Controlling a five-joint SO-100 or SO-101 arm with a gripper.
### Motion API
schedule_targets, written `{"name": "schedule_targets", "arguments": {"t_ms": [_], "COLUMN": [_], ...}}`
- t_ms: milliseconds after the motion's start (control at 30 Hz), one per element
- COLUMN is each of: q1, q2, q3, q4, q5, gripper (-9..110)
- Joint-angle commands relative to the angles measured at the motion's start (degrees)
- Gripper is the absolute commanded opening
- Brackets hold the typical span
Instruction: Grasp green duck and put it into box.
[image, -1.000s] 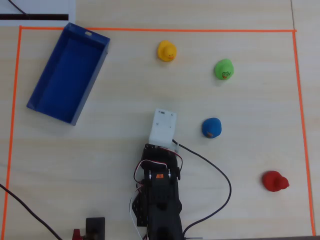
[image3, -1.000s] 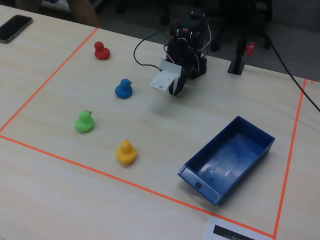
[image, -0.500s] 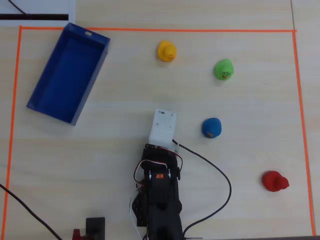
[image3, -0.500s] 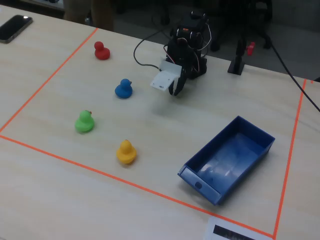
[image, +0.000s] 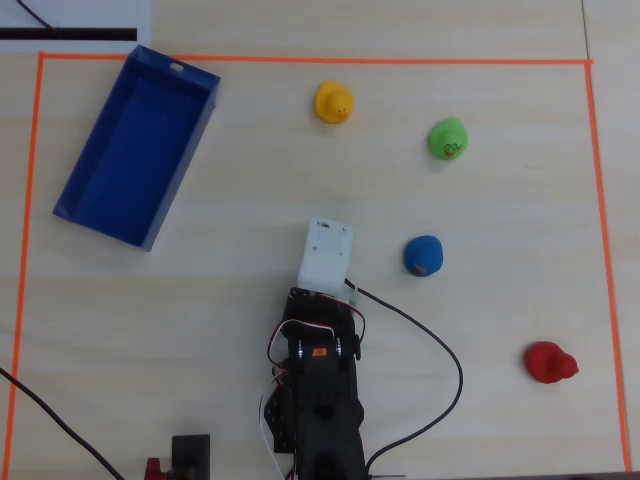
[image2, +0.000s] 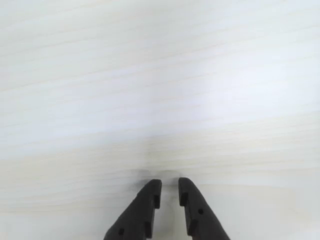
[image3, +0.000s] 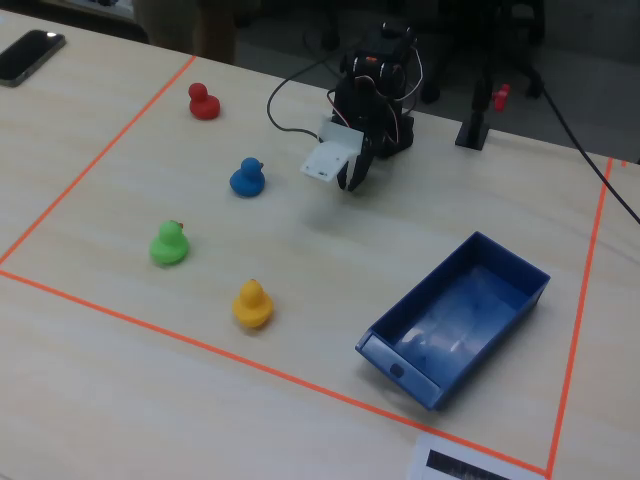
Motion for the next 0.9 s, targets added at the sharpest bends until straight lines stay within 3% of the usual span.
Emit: {"name": "schedule_targets", "arguments": {"t_ms": [0,600,733,867], "q1": [0.0,0.09,12.83,22.59], "q2": [-0.88,-0.88,-6.15,-25.05], "q3": [-0.18,-0.18,-5.71,-26.72], "q4": [0.97,0.62,-13.36,-17.75], "q5": [0.44,1.23,-1.23,-3.25], "gripper": [2,0,15,19]}}
